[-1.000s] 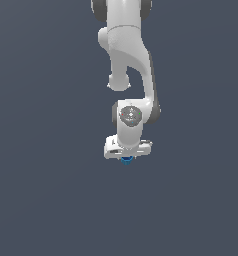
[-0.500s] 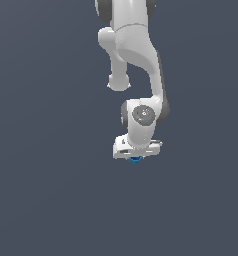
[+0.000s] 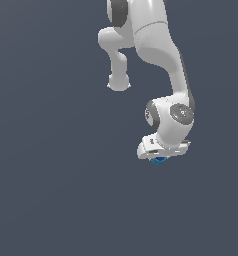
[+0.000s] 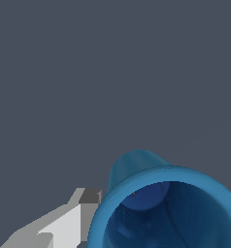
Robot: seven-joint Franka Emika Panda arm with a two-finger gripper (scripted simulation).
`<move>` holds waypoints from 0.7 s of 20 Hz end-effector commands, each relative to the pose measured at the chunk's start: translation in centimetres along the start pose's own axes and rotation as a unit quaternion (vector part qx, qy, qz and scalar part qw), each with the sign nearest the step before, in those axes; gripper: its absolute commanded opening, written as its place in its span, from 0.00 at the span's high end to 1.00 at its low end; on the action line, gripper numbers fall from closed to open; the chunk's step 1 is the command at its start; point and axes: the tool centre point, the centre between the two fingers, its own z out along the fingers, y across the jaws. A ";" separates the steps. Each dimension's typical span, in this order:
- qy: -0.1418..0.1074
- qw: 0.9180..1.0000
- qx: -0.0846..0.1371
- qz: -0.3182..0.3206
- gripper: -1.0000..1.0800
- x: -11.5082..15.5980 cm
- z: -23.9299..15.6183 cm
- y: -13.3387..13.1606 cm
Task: Pick up the object and move it to a goal position.
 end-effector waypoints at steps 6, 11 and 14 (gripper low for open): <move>0.001 1.000 0.000 0.001 1.00 1.2 -0.8 -5.5; 0.001 1.000 0.000 0.001 1.00 1.6 -1.0 -6.8; 0.001 1.000 0.000 0.001 1.00 1.7 -1.0 -7.0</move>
